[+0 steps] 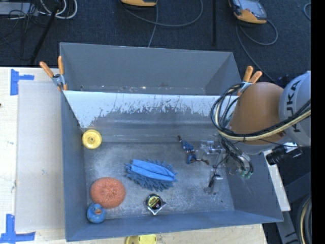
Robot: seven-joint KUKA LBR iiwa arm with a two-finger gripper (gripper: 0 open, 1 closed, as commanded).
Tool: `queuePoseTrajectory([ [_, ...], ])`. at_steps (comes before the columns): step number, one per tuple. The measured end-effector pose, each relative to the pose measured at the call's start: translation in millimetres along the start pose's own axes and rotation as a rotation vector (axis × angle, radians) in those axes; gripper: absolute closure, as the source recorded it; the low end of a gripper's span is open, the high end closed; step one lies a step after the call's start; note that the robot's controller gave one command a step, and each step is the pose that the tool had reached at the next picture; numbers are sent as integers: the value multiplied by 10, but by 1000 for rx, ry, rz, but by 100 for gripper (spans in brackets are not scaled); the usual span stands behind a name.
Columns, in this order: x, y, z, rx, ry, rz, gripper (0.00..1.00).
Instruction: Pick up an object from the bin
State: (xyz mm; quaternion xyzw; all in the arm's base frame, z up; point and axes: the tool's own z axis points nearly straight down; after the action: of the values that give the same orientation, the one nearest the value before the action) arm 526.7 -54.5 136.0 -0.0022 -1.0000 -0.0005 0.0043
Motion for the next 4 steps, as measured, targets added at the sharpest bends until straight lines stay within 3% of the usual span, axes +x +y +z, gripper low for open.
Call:
queuePoseTrajectory([
  [1, -17, 1, -43, 1, -7, -1, 0],
  [2, -176, 324, 258, 2, -11, -47, 0],
  [3, -457, 475, 638, 0, -12, -33, 0],
  [4, -359, 901, 634, 2, -7, -67, 0],
])
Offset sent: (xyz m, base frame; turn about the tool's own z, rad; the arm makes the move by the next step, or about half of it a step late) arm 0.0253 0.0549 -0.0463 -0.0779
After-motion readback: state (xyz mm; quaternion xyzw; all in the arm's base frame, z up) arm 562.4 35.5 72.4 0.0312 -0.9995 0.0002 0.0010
